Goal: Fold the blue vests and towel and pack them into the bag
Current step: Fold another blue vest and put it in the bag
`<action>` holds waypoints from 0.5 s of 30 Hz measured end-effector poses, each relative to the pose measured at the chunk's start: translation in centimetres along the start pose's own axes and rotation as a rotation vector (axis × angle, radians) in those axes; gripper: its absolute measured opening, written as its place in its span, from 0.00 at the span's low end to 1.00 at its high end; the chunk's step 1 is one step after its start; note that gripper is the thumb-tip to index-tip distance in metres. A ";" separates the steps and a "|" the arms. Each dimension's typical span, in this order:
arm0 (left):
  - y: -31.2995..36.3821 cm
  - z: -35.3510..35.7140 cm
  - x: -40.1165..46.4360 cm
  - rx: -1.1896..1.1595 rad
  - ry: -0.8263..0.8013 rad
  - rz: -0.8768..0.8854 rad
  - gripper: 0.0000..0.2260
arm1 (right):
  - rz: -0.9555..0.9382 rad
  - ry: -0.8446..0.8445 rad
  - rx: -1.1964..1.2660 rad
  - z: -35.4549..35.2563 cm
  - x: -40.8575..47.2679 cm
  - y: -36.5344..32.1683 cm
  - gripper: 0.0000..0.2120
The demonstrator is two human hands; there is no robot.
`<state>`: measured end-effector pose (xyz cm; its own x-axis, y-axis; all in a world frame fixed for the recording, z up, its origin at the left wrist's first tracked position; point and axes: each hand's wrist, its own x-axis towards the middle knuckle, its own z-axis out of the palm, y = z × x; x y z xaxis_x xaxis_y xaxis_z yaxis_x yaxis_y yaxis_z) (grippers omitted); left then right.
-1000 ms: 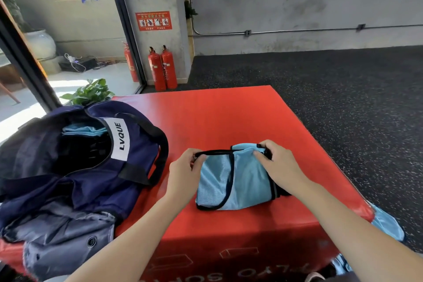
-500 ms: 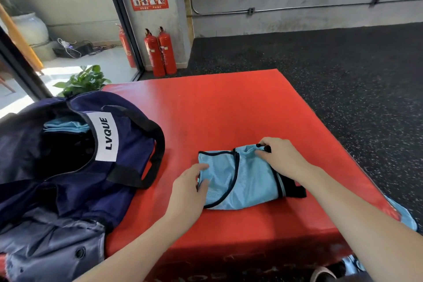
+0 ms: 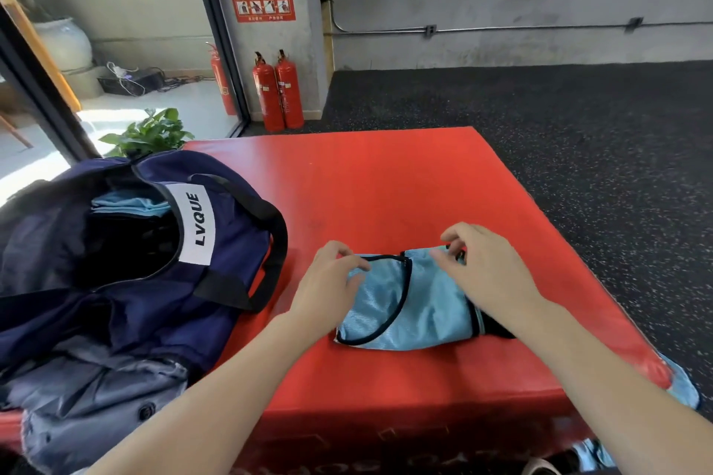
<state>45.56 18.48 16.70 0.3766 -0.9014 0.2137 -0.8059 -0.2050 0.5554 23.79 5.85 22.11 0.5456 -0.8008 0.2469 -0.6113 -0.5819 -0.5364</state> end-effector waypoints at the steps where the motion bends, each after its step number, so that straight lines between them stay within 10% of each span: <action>1: -0.1 0.0 0.7 0.001 -0.015 0.027 0.08 | 0.005 -0.050 0.078 0.3 -1.0 -0.9 0.07; 7: -1.4 -0.1 2.6 0.049 -0.168 0.014 0.09 | 0.032 -0.454 0.025 4.0 -6.0 -1.5 0.13; 15: 0.5 -0.5 0.6 0.068 -0.317 0.041 0.10 | 0.028 -0.226 -0.258 2.1 -2.2 4.9 0.19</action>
<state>45.63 18.07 17.49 0.1908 -0.9811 -0.0324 -0.8503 -0.1817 0.4939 20.85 5.04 17.24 0.6222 -0.7821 0.0345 -0.7369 -0.5999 -0.3116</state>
